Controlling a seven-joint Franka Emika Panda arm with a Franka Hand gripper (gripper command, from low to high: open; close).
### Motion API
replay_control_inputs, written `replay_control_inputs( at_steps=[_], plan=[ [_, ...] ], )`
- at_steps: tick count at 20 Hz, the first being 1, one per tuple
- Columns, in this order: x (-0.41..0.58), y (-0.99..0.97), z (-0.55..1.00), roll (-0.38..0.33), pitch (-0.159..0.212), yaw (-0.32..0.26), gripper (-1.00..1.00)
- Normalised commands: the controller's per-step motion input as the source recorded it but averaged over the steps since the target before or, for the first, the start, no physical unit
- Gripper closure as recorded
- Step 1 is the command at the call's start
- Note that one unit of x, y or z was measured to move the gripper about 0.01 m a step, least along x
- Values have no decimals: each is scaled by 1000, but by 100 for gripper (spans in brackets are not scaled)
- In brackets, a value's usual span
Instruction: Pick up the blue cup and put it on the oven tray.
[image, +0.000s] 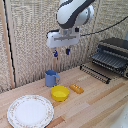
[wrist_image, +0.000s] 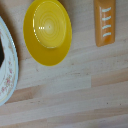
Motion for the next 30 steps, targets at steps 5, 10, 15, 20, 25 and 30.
replay_control_inputs(
  at_steps=[5,10,15,20,25,30],
  plan=[
    [827,-46,-215,5,88,6,-100],
    [727,-15,-233,0,56,15,-100],
    [411,-2,-291,-9,109,7,-100],
    [342,-113,-351,-1,89,32,-100],
    [365,-164,-329,-4,39,86,-100],
    [289,-86,-322,-38,8,133,-100]
  ],
)
